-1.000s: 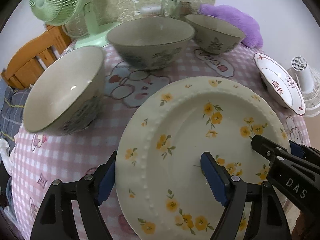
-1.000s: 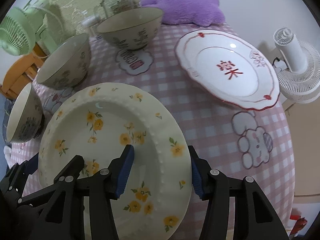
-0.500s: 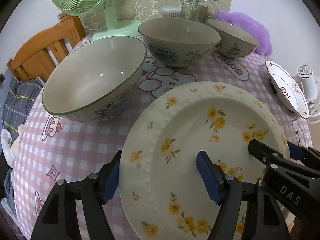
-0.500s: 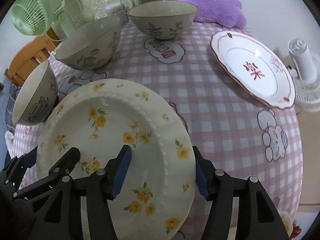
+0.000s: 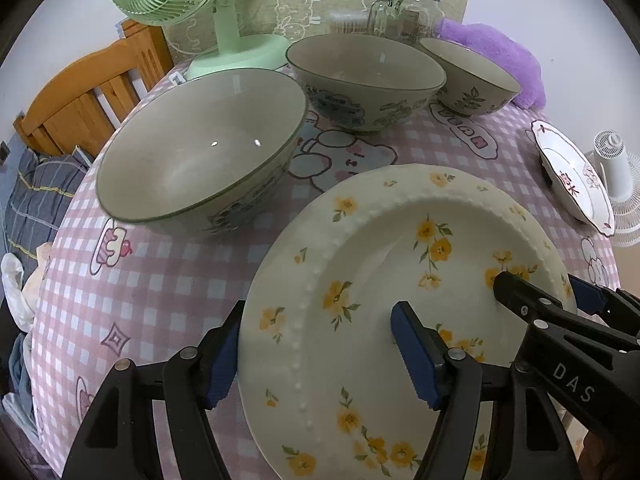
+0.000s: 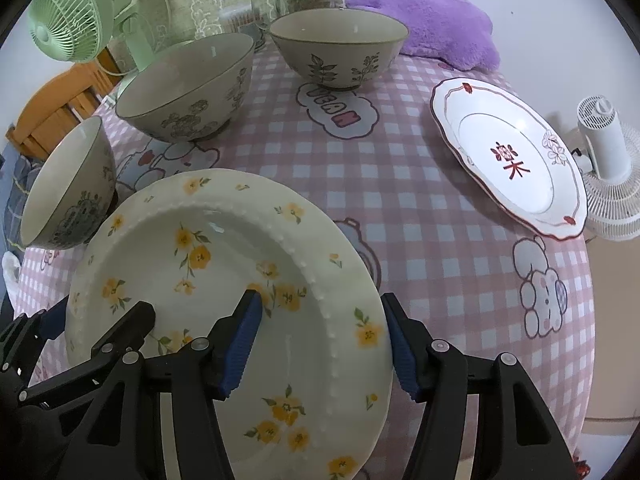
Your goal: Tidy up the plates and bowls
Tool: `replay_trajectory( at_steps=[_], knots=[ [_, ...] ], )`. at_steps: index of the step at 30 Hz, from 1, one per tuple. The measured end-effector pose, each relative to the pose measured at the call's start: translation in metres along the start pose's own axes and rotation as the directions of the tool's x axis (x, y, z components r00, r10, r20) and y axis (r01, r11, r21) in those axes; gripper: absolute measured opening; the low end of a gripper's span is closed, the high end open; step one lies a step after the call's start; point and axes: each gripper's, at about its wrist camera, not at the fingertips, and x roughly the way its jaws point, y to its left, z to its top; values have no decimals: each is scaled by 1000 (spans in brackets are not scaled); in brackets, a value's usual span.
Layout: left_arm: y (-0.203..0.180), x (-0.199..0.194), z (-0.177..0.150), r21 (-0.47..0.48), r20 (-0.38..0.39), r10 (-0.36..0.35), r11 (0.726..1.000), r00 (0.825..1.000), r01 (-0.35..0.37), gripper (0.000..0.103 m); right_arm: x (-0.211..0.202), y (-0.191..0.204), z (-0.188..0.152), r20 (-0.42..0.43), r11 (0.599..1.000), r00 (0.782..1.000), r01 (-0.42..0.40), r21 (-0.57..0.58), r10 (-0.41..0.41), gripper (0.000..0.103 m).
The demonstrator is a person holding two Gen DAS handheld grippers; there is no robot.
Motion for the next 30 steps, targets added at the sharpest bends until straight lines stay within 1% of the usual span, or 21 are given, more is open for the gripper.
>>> replay_trajectory(
  at_steps=[6, 12, 17, 24, 30],
  knots=[
    [10, -19, -9, 6, 10, -10, 1000, 1000, 10, 71, -16, 9, -11, -1, 1000, 1000, 4, 21, -4, 64],
    [25, -42, -15, 9, 17, -21, 1000, 1000, 21, 71, -40, 22, -24, 18, 999, 1000, 16, 33, -17, 64],
    [37, -68, -25, 17, 39, -34, 999, 999, 34, 71, -66, 35, -36, 46, 999, 999, 14, 39, -16, 64],
    [45, -100, -35, 69, 76, -82, 995, 994, 77, 71, -104, 47, -57, 82, 995, 995, 45, 92, -52, 64],
    [46, -125, -44, 140, 110, -116, 985, 987, 100, 71, -134, 50, -82, 110, 984, 990, 64, 165, -83, 64]
  ],
)
